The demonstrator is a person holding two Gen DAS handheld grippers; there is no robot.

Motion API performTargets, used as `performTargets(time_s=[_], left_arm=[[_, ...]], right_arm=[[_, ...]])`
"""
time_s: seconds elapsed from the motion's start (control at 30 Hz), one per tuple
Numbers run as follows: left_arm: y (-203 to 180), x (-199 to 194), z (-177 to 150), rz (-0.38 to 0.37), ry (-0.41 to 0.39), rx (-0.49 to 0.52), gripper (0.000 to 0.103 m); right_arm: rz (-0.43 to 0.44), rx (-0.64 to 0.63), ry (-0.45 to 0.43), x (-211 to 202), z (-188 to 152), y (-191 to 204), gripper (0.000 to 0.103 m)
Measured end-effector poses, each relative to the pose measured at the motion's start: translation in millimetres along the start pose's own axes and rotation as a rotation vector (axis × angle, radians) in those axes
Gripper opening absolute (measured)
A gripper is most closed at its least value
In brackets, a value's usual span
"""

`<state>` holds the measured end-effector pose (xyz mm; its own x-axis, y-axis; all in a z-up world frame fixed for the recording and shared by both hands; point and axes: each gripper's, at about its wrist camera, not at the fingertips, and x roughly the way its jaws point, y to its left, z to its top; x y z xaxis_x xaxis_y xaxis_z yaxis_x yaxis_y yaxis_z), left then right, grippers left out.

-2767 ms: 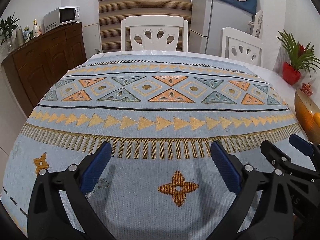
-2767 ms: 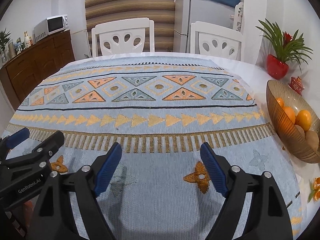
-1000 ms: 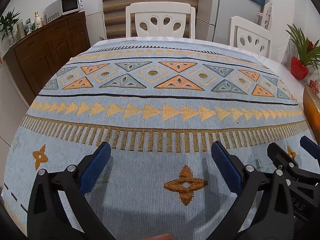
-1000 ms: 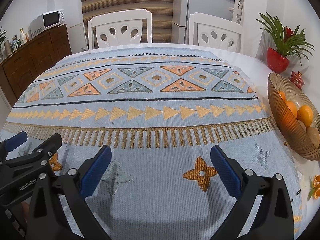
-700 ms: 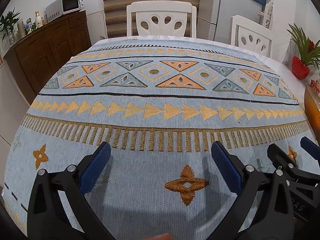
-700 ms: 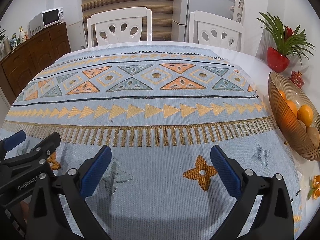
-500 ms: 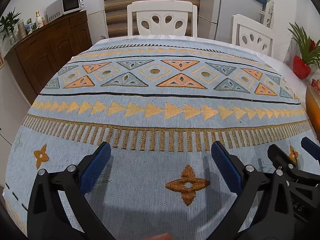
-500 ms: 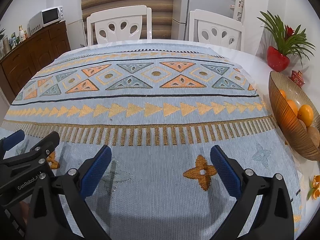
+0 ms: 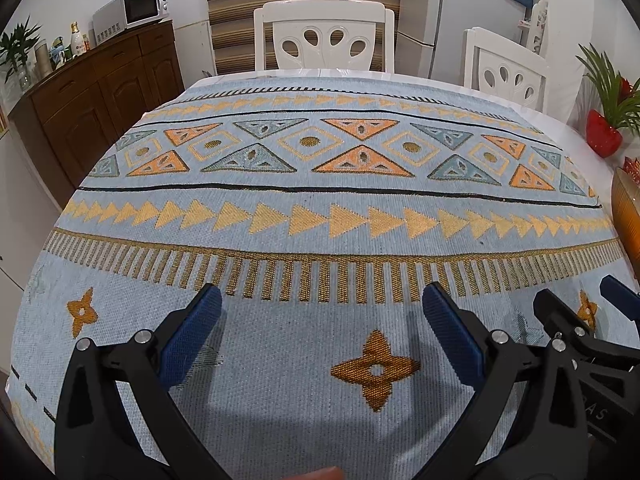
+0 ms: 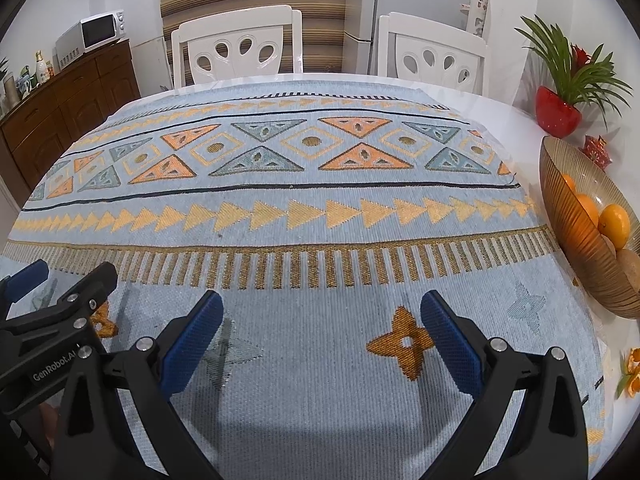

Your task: Organize fruits

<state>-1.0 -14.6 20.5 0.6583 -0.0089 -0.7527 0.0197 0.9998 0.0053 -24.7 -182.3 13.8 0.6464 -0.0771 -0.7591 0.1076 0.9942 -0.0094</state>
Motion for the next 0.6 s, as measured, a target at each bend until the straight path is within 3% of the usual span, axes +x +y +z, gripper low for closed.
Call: performTargets(time_s=[0.6], left_arm=[[-1.0, 3.8, 0.0, 0.017, 0.014, 0.009, 0.1]], right_arm=[[0.011, 0.012, 0.048, 9.4, 1.0, -2.3, 0.098]])
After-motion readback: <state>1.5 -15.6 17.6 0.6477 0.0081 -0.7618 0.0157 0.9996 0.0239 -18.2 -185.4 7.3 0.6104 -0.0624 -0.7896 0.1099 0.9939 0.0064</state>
